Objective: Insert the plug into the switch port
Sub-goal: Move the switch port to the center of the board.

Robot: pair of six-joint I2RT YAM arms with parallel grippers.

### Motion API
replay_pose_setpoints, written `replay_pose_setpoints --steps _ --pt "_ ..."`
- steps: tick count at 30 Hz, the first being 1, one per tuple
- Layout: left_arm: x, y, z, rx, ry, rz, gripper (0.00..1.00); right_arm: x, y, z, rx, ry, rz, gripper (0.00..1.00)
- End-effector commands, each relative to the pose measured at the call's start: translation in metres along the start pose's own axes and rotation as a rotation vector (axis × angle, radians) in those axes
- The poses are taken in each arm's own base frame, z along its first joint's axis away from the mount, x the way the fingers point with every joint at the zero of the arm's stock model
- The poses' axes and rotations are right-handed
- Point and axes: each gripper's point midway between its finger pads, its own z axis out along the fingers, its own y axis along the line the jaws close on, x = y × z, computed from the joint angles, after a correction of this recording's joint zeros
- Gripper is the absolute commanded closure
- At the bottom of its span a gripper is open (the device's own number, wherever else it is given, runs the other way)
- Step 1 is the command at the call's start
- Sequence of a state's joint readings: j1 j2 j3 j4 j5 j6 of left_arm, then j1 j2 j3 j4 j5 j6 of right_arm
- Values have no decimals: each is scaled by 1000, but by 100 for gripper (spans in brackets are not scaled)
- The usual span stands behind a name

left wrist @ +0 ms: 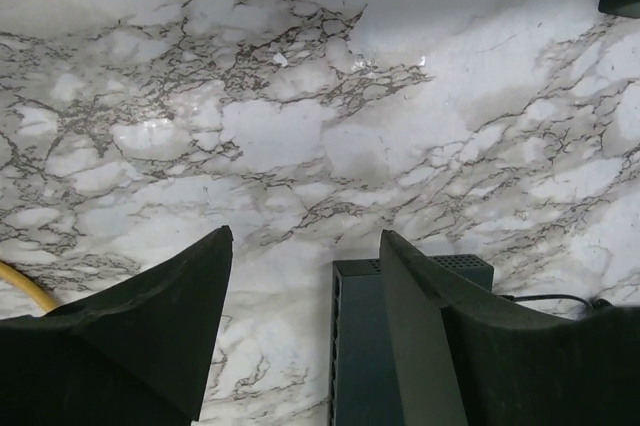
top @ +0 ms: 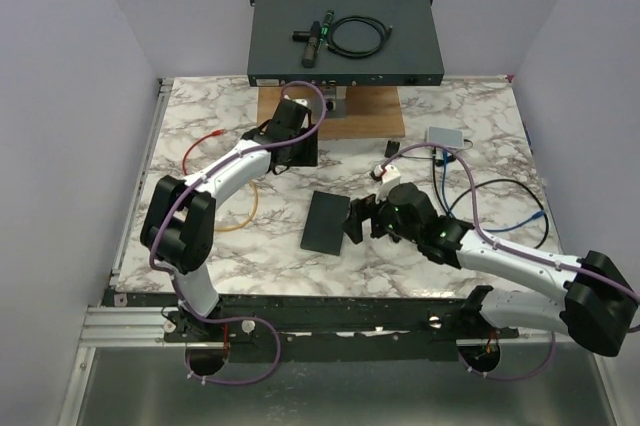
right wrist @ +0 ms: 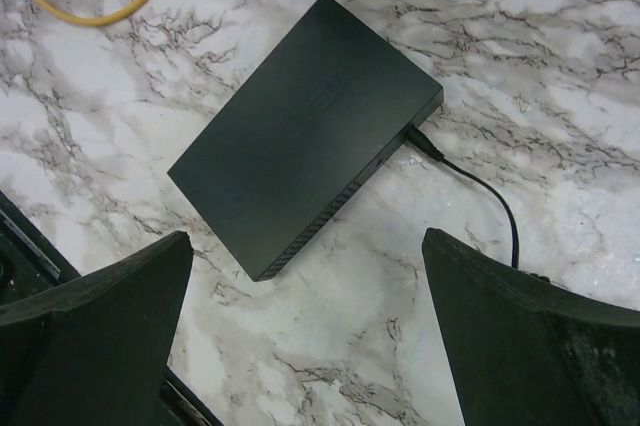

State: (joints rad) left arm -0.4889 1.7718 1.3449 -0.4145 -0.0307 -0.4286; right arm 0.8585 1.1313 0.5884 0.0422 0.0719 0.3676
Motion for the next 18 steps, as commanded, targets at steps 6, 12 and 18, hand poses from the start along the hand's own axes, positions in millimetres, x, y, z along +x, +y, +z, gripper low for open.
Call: replay_pose_setpoints --steps 6,12,18 --pt "46 -13 -23 52 -10 -11 44 26 -18 21 129 87 95 1" --pt "78 -8 -35 54 -1 -49 47 34 -12 36 120 116 176 5" --pt "105 2 -43 55 13 -86 53 34 -10 51 133 99 258 9"
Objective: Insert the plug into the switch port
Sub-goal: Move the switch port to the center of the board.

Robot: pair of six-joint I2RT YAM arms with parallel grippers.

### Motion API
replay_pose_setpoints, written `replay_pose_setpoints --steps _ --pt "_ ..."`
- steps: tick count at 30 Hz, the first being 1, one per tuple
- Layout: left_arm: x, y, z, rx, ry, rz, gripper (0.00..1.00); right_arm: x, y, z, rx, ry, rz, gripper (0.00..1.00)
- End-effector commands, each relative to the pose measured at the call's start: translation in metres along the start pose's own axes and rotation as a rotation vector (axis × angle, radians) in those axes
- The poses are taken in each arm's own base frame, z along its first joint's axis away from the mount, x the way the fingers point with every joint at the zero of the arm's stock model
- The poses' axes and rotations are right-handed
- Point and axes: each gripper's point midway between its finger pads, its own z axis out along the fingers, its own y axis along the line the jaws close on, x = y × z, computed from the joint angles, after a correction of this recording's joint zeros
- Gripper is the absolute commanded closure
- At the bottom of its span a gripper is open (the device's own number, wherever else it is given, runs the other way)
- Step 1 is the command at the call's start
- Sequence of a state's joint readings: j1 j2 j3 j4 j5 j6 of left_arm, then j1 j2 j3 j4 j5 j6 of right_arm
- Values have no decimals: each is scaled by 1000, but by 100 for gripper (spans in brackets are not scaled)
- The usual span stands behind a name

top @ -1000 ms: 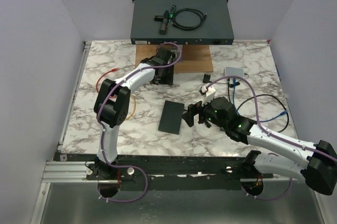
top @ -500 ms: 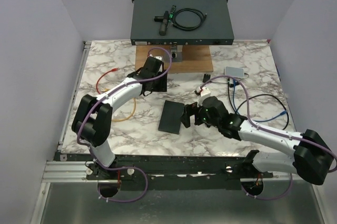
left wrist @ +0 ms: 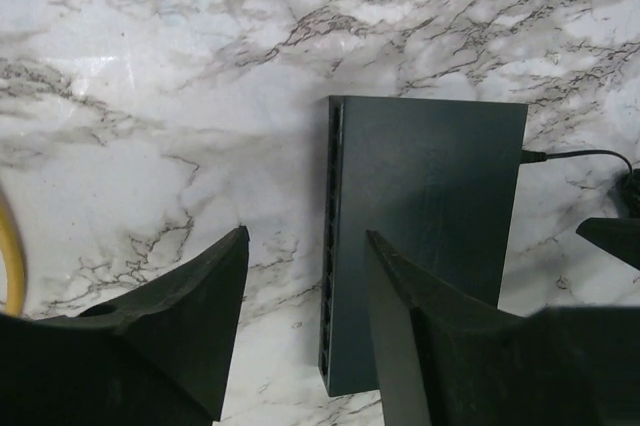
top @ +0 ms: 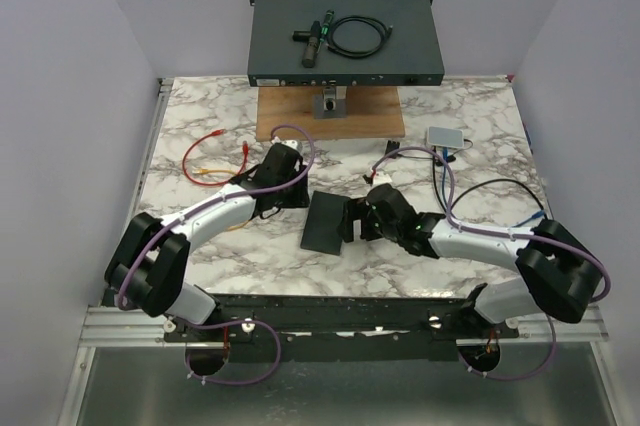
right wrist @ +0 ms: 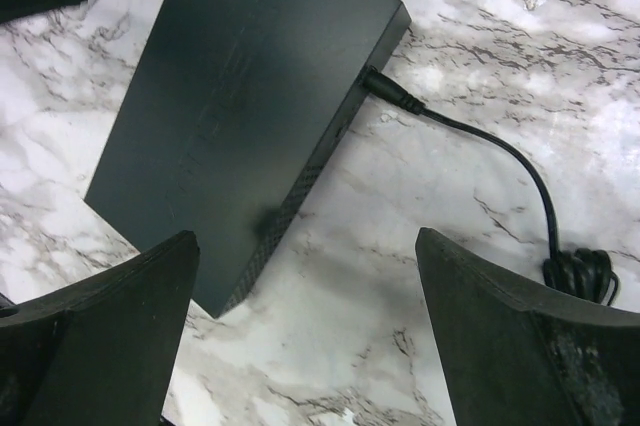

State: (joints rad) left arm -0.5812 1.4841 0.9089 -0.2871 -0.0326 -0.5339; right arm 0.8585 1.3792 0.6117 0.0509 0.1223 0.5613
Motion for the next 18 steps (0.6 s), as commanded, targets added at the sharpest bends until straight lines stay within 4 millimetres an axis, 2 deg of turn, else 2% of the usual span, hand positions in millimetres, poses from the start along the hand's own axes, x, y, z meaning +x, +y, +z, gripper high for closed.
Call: replay_pose_setpoints --steps 1,3,4,7,9,12,13,14,18 --pt "12 3 -7 15 -25 -56 55 -21 17 11 -24 -64 103 10" --pt "20 6 -7 12 -13 -76 60 -22 17 16 -17 -67 130 14" --pt "25 7 -6 11 -4 -84 66 -22 17 18 -14 -70 141 18" --pt "36 11 -5 2 20 -97 82 -27 20 20 -25 -98 173 34" --pt "43 15 -4 -6 33 -104 89 -31 19 20 -17 -116 189 49" --pt "55 17 -2 3 54 -108 100 -36 12 16 9 -154 204 83" --pt "58 17 -2 6 58 -109 100 -37 8 14 26 -169 208 96" --pt "61 18 -1 7 60 -109 100 -36 3 13 46 -173 206 99" --pt "70 15 0 36 85 -101 100 -28 -12 16 119 -163 200 99"
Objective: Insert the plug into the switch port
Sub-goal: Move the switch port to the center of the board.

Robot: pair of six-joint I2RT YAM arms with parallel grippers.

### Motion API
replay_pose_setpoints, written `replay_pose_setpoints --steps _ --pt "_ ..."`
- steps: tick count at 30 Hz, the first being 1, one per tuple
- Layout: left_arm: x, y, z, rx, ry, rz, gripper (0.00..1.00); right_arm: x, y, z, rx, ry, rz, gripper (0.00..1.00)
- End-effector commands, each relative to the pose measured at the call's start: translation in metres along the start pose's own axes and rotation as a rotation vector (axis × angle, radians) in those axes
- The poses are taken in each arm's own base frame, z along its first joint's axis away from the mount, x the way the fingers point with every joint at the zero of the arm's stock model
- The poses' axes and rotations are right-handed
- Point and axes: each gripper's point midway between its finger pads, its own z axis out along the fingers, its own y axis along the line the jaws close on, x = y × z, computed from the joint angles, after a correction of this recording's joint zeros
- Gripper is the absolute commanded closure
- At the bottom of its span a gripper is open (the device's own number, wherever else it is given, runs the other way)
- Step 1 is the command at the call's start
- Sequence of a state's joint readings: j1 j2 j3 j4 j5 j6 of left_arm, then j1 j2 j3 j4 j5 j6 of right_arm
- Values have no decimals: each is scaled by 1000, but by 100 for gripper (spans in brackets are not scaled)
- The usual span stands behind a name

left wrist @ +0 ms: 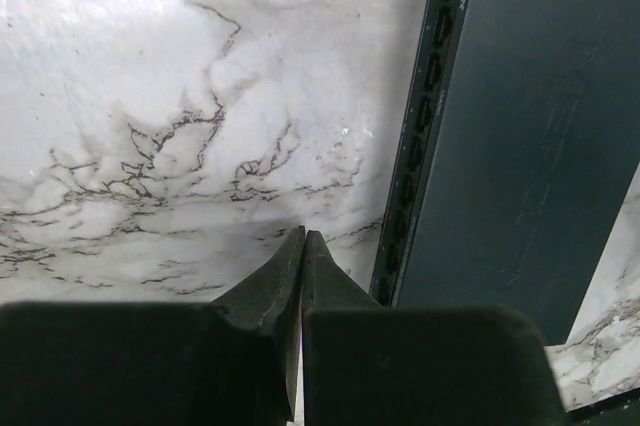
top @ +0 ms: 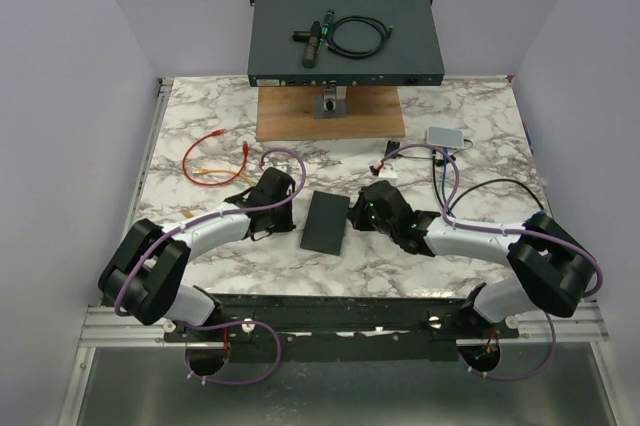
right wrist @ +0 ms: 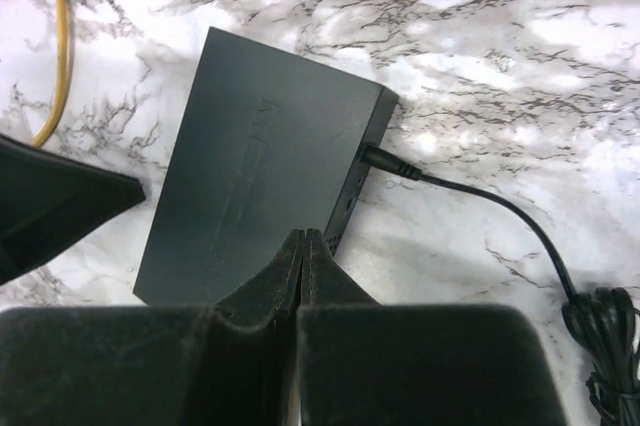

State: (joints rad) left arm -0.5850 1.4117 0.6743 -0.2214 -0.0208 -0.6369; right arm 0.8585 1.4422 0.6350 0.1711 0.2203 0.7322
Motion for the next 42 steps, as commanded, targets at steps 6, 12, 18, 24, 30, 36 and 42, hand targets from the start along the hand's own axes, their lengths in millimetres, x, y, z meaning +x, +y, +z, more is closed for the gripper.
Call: replay_pose_setpoints --steps 6,12,18,24,30,36,42 --pt "12 -14 1 92 28 15 100 9 -19 11 84 -16 29 99" --pt "19 -23 0 130 52 43 100 14 -19 22 97 10 12 99" --pt "39 -31 -5 140 98 96 100 11 -2 41 59 24 -21 99" --pt "56 -37 -9 157 132 123 100 8 18 60 9 68 -93 99" --pt "62 -51 -14 207 131 111 100 21 49 82 -143 174 -277 99" --pt "59 -80 -21 292 105 100 100 33 62 91 -224 291 -416 99" --pt "53 -92 -31 337 81 113 100 -11 47 71 -80 156 -464 95"
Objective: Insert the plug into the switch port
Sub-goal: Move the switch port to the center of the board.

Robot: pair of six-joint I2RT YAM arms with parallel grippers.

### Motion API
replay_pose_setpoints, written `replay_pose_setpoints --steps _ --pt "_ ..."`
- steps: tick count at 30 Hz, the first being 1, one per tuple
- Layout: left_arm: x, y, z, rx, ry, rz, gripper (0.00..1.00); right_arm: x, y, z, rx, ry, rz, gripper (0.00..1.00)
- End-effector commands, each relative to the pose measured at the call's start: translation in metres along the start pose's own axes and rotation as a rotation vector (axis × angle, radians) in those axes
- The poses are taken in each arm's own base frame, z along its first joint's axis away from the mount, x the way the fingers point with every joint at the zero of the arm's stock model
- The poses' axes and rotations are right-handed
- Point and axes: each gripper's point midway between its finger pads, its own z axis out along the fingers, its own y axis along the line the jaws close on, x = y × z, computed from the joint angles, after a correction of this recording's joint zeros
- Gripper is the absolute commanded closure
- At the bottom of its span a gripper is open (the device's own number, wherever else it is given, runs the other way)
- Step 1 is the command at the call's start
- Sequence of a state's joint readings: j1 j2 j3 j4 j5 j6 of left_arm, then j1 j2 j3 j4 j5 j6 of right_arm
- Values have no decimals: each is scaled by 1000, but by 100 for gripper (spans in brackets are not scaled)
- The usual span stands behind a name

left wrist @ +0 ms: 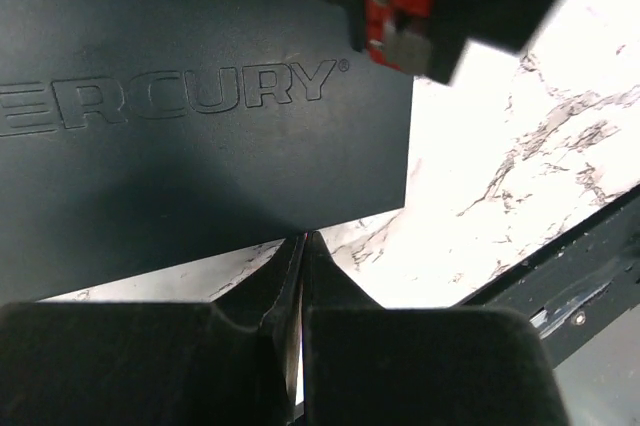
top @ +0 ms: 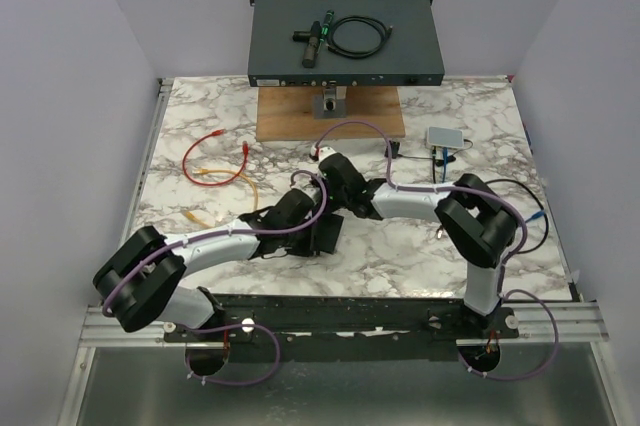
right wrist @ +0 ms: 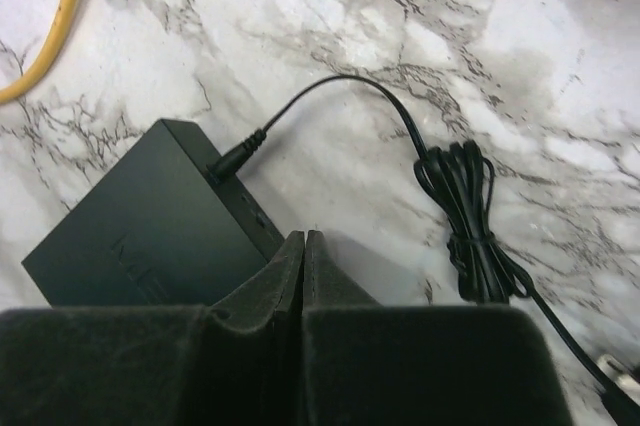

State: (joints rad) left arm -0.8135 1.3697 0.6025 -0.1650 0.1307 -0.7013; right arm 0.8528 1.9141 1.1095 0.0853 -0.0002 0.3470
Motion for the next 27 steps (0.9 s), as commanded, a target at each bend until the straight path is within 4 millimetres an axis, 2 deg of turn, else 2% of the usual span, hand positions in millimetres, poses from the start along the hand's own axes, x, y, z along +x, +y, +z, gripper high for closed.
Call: replay_pose_setpoints --steps 1,4,7,10,13,16,21,27 --pt "-23 -27 -13 96 -81 14 100 -13 -15 -32 104 -34 -68 94" --pt "-32 -34 -29 109 -115 46 100 -24 -23 -60 162 -85 -50 93" --pt "-43 -31 -51 72 -173 66 100 -27 -19 -83 137 -126 -15 92" --pt "-59 -15 -69 -36 -254 71 100 -17 -12 -97 80 -116 5 93" --pt "-76 -5 -80 -105 -326 71 98 0 1 -108 -13 -92 28 99" --pt "-90 7 -76 -162 -360 62 97 19 20 -117 -151 -75 61 99" --pt "-107 20 -60 -176 -372 8 98 48 34 -127 -278 -65 122 99" --pt "-126 36 -38 -195 -359 -16 100 82 56 -129 -400 -26 140 99"
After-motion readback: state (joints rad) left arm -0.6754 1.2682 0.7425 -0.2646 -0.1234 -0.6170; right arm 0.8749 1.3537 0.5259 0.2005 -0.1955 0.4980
